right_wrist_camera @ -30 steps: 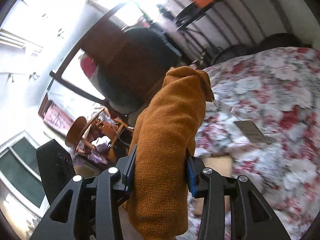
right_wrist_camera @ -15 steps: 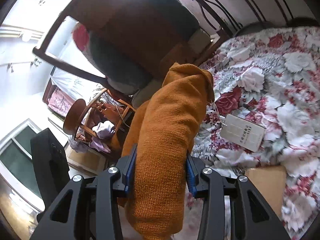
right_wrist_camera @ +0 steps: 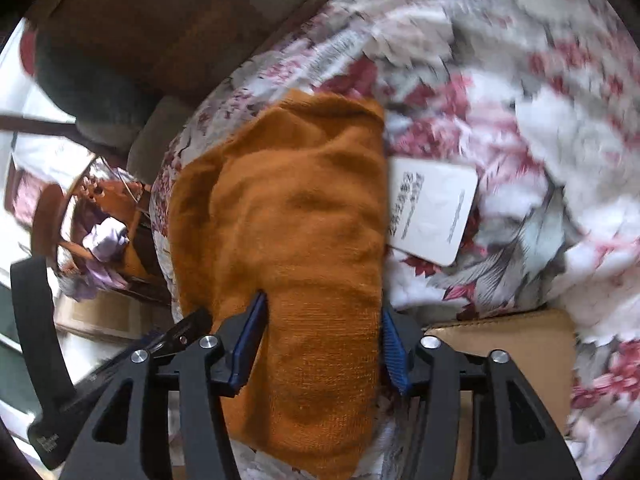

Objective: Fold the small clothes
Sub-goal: 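Lower the cardigan bundle beside the cardboard and open both grippers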

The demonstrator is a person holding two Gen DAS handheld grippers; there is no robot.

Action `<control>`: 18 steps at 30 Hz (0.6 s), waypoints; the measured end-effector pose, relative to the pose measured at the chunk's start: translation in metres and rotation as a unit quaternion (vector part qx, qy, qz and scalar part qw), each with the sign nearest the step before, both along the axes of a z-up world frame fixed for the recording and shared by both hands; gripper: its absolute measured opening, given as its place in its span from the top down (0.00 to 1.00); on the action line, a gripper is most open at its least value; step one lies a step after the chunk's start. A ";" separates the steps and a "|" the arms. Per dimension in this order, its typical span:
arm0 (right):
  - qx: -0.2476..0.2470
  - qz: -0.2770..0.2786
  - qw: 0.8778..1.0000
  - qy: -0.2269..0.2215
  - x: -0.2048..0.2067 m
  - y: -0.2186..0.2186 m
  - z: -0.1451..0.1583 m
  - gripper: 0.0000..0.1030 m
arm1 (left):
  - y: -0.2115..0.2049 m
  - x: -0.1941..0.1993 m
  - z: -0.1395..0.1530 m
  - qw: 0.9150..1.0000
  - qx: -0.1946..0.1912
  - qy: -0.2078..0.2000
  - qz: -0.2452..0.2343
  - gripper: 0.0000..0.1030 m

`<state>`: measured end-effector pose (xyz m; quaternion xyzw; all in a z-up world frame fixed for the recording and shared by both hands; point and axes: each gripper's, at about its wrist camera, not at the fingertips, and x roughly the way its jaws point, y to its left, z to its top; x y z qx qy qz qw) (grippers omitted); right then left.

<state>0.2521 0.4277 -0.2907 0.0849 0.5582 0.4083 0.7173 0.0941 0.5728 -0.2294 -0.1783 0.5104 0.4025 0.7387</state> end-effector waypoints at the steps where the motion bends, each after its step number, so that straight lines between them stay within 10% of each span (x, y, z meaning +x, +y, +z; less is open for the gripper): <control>1: 0.001 -0.014 1.000 -0.008 -0.001 -0.005 0.007 0.46 | 0.000 -0.001 0.002 1.000 -0.005 -0.006 0.002 0.13; 7: -0.006 -0.037 0.996 -0.086 -0.012 -0.023 0.054 0.45 | -0.010 -0.002 0.039 0.999 0.033 -0.035 0.010 0.13; 12: -0.129 0.018 0.986 -0.107 -0.026 -0.002 0.024 0.43 | -0.018 0.011 -0.014 0.997 0.001 0.077 -0.004 0.06; 14: -0.150 0.023 0.979 -0.138 -0.035 -0.011 0.016 0.27 | -0.016 0.005 -0.013 0.998 -0.011 0.067 0.006 0.04; 18: -0.100 0.003 0.982 -0.158 -0.040 -0.032 0.040 0.26 | -0.013 -0.011 0.013 0.999 -0.017 0.020 0.020 0.04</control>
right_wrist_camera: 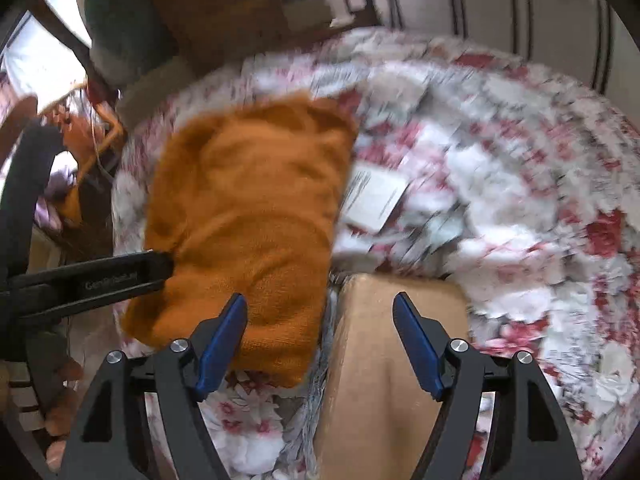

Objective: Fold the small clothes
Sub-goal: 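Lower the cardigan bundle beside the cardboard and open both grippers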

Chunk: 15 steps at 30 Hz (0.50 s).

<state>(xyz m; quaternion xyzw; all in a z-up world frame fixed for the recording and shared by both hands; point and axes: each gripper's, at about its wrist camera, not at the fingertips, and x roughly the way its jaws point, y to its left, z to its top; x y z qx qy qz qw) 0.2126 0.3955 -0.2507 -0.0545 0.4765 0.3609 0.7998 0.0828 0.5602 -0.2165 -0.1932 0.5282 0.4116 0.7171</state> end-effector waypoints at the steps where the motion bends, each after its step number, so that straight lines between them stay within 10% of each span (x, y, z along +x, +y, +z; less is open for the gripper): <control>1: 0.024 -0.004 1.000 0.003 0.001 -0.003 0.010 0.26 | 0.001 -0.005 0.009 1.000 0.004 -0.014 0.008 0.04; 7: 0.072 0.001 0.995 -0.061 0.013 0.002 0.066 0.06 | 0.000 -0.013 0.034 0.998 0.040 -0.049 0.012 0.05; 15: -0.041 -0.011 0.999 -0.026 0.054 0.045 -0.003 0.05 | 0.016 0.023 -0.007 1.000 0.021 0.013 -0.002 0.05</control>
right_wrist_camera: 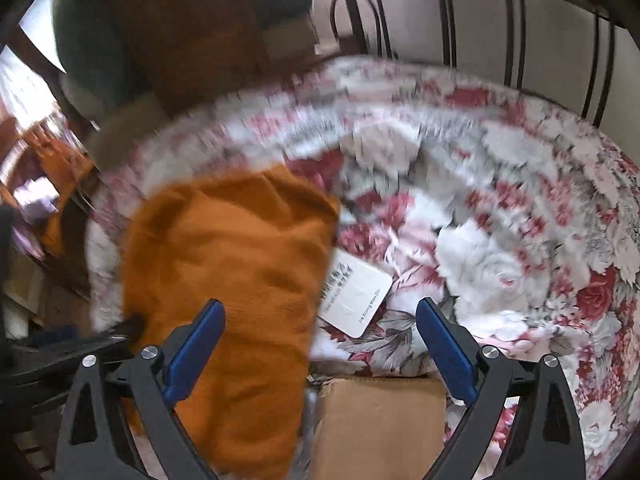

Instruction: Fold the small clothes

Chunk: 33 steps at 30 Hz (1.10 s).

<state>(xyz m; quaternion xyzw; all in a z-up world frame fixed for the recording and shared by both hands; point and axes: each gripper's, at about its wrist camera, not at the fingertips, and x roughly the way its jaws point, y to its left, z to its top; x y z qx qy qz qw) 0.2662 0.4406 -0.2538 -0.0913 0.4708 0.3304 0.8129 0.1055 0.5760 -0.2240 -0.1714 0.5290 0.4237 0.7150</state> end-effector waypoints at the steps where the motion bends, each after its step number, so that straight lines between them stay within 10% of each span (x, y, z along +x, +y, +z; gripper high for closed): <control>1: -0.015 0.008 1.000 0.011 0.002 0.005 -0.008 0.04 | -0.001 0.003 -0.002 1.000 0.004 0.008 -0.003 0.05; 11: 0.037 -0.042 0.996 0.073 0.010 -0.024 0.032 0.03 | -0.023 0.002 0.029 0.999 0.029 -0.020 -0.009 0.04; 20: 0.076 -0.031 0.997 0.017 -0.046 -0.084 0.090 0.03 | -0.084 -0.048 0.101 0.992 0.079 -0.093 -0.018 0.04; 33: 0.068 0.017 0.995 -0.077 -0.101 -0.113 0.113 0.03 | -0.111 -0.097 0.107 0.988 0.079 -0.127 -0.023 0.04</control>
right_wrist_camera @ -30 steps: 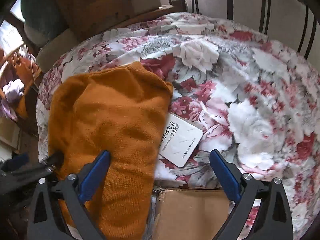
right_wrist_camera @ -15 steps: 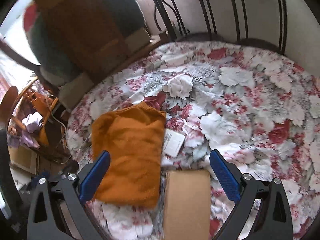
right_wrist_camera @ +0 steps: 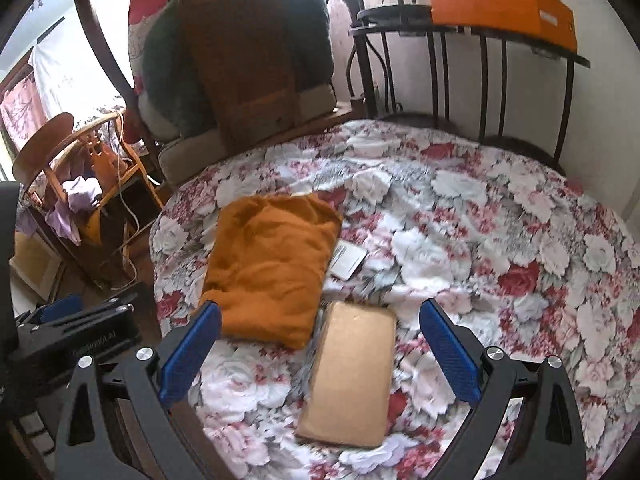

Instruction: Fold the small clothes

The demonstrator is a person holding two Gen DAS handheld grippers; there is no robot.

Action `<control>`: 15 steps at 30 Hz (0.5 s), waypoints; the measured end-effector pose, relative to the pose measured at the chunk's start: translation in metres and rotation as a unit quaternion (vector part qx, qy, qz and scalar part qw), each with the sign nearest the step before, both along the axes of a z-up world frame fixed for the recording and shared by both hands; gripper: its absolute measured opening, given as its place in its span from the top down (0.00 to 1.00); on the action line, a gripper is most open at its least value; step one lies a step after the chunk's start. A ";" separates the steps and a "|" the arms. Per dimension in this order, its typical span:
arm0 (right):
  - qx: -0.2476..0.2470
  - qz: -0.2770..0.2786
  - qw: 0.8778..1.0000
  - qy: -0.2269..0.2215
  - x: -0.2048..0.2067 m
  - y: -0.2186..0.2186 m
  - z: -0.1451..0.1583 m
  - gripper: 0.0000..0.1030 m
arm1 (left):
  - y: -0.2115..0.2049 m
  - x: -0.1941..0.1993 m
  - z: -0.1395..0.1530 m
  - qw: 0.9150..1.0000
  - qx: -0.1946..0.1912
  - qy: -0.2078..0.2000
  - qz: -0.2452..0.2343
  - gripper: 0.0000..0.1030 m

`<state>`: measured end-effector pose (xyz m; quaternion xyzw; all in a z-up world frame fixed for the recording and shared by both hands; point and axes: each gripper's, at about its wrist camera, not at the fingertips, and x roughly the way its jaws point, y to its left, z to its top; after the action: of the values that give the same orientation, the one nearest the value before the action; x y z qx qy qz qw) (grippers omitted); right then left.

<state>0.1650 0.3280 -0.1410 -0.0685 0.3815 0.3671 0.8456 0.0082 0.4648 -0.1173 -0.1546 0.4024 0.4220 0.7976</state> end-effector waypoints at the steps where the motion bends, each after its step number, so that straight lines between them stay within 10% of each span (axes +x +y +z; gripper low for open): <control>1: 0.004 -0.005 1.000 -0.001 0.004 0.000 0.001 0.03 | 0.003 0.003 -0.001 1.000 -0.002 -0.002 -0.001 0.04; 11: 0.023 -0.095 0.987 -0.130 0.012 -0.007 0.028 0.03 | 0.015 0.032 0.002 0.999 0.043 0.009 -0.010 0.04; 15: -0.012 -0.057 0.998 -0.005 0.032 0.002 0.006 0.03 | 0.010 0.036 -0.001 0.998 0.050 0.023 -0.018 0.04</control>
<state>0.1972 0.3302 -0.1352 -0.0586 0.3850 0.3131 0.8662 0.0441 0.4744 -0.1186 -0.0970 0.4019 0.4310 0.8021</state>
